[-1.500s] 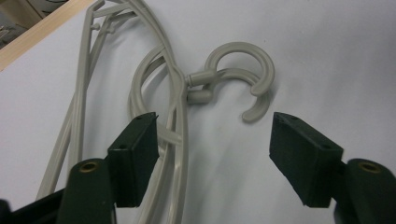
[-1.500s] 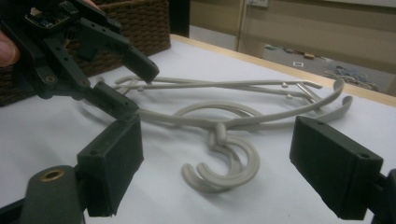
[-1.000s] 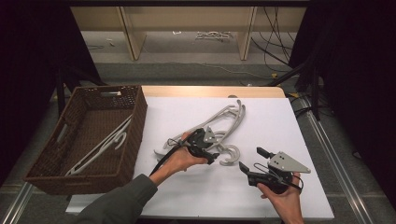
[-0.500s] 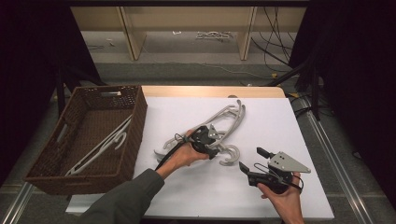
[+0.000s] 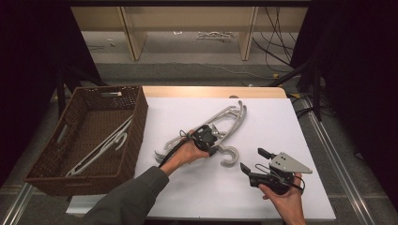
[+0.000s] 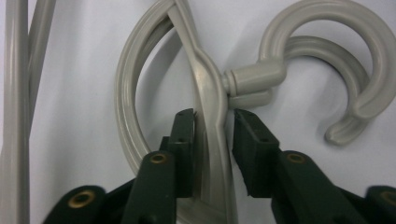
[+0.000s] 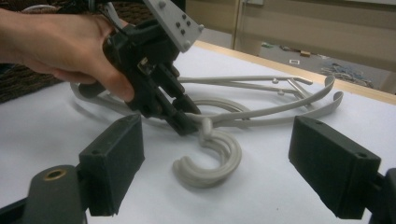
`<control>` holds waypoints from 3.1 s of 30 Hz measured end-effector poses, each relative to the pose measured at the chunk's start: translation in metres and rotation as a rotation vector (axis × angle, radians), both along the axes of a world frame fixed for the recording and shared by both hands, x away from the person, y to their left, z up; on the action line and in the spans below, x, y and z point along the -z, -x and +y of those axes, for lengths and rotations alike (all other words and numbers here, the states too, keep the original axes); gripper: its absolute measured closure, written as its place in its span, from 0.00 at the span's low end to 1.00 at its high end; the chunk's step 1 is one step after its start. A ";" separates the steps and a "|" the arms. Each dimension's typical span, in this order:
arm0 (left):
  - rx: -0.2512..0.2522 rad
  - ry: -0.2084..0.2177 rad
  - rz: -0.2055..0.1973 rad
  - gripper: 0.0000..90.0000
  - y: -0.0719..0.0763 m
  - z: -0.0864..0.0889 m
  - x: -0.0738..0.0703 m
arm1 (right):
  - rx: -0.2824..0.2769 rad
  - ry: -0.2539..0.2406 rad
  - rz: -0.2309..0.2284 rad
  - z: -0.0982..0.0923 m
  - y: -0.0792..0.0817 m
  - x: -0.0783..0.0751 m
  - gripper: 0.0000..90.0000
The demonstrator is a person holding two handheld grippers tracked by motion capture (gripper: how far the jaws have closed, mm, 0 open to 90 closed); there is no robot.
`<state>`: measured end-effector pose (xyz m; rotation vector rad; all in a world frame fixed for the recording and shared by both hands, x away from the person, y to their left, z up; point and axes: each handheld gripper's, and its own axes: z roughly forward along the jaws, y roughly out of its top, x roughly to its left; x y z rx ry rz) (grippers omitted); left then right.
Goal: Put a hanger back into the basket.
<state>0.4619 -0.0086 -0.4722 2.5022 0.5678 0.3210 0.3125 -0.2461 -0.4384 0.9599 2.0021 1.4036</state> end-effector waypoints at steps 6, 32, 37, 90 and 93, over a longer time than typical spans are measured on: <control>-0.009 0.025 0.013 0.88 -0.001 0.004 -0.002 | -0.002 0.005 0.000 -0.001 0.000 -0.001 0.21; -0.151 0.360 0.110 0.91 -0.016 0.043 -0.047 | 0.003 0.001 0.000 -0.001 0.000 0.000 0.21; -0.193 0.447 0.141 0.91 -0.021 0.060 -0.059 | 0.003 0.000 -0.001 0.000 0.000 0.001 0.21; -0.187 0.528 -0.068 0.91 0.064 0.190 -0.203 | -0.007 0.019 0.016 0.003 -0.001 0.003 0.21; -0.204 0.513 -0.074 0.91 0.065 0.201 -0.199 | -0.011 0.027 0.000 0.002 -0.002 0.003 0.22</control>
